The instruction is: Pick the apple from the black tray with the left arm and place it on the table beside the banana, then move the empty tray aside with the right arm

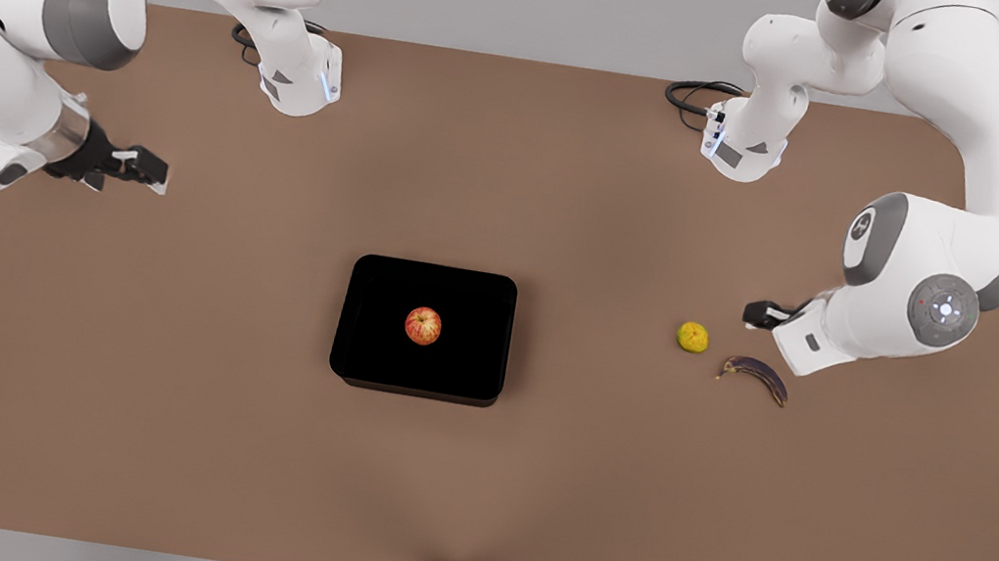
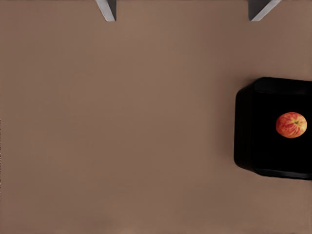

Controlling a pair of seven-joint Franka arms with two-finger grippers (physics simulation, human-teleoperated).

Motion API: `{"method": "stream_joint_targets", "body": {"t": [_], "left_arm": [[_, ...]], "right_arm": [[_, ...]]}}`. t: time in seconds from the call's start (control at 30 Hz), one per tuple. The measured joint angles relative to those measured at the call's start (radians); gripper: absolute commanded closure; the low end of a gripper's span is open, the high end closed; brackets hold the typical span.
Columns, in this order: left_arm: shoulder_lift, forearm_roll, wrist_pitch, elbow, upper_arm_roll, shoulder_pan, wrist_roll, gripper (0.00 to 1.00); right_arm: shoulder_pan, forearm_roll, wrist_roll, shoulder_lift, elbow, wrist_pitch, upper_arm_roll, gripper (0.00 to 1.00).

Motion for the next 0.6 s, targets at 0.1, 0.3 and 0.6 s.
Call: {"method": "stream_joint_targets", "body": {"t": [0.1, 0.3, 0.6], "left_arm": [[0.002, -0.005, 0.056, 0.002, -0.003, -0.006, 0.011, 0.00], [0.100, -0.059, 0.131, 0.198, -0.007, -0.219, 0.022, 0.00], [0.180, -0.079, 0.314, 0.280, -0.014, -0.503, -0.042, 0.00]], "right_arm": [[-0.010, 0.003, -0.026, 0.001, -0.001, 0.043, 0.002, 0.00], [-0.033, -0.002, -0.066, -0.001, 0.000, 0.083, 0.001, 0.00], [-0.025, -0.054, -0.106, -0.004, 0.119, 0.107, -0.044, 0.00]]}}
